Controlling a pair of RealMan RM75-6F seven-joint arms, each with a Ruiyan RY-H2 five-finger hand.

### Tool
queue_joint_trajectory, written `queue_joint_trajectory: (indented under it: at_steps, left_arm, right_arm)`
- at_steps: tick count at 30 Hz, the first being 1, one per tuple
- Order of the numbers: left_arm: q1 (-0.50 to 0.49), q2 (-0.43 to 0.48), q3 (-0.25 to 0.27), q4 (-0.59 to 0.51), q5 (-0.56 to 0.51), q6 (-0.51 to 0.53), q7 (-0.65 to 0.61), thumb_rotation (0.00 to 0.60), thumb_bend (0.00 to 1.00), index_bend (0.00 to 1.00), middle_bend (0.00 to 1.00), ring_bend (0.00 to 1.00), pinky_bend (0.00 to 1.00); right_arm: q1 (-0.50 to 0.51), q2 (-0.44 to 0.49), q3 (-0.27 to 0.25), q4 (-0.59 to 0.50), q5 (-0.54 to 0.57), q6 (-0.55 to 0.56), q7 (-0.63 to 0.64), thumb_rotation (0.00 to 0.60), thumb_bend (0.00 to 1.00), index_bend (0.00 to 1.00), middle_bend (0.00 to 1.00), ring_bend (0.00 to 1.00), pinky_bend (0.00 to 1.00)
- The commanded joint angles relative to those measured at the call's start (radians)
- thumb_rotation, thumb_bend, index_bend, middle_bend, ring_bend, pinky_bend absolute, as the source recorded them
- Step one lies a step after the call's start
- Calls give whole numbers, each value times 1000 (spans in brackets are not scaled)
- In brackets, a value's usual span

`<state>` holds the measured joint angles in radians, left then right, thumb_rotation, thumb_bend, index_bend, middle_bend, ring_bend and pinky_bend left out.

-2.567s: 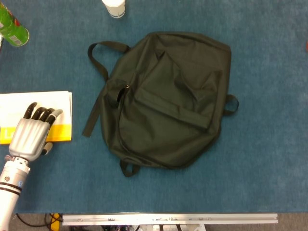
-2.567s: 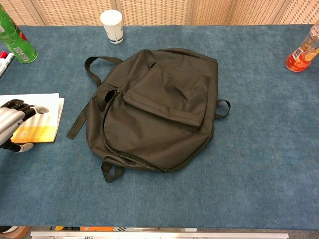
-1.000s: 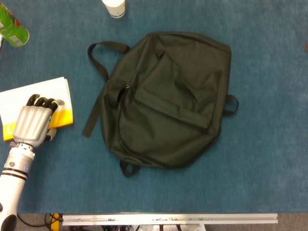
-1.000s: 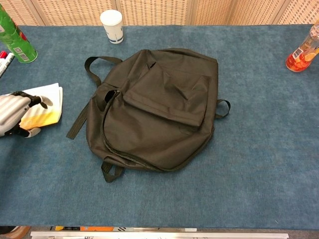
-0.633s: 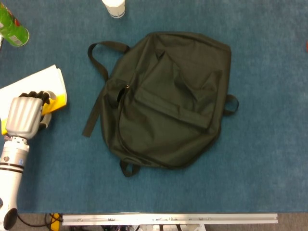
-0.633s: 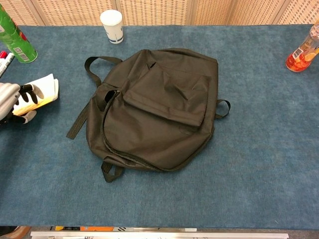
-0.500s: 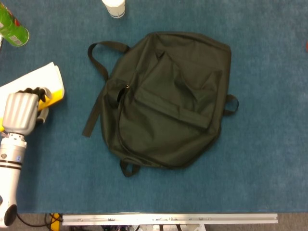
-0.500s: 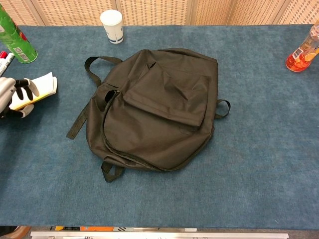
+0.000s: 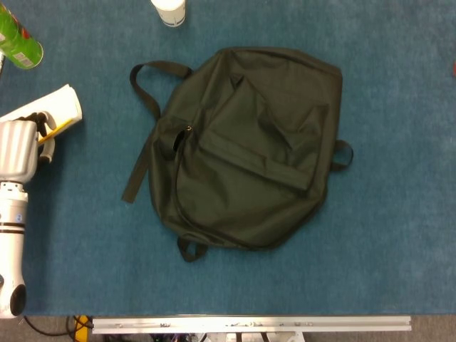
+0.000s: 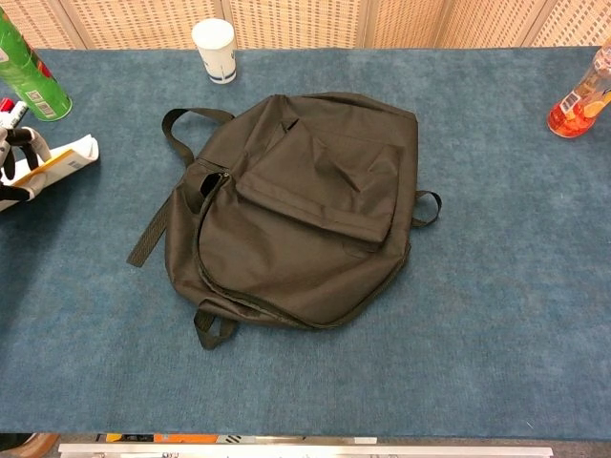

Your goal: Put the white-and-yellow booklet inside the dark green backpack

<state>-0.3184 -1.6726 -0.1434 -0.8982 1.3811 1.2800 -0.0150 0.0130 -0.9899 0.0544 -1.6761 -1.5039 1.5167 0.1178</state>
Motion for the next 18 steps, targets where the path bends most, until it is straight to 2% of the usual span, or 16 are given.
queue_joint_trajectory:
  at_steps: [1,10,18]
  left_arm:
    - [9,-2,1,0,-10,3,15,600,472,566,689,705,813]
    - [36,33,37,-49,48,83,-4,600,472,625,753,726,833]
    - [47,33,83,5,171,230,-97,600,472,690,790,740,840]
  right_arm:
    - [2,0,0,-1,1,-4,0,600,154,413,439,345,499]
    - [16,-5,3,-4,-5,-20,-8,600,155,413,439,345,499]
    - [37,-15,4,-17,-35,-29,-30,600,155,415,439,345,499]
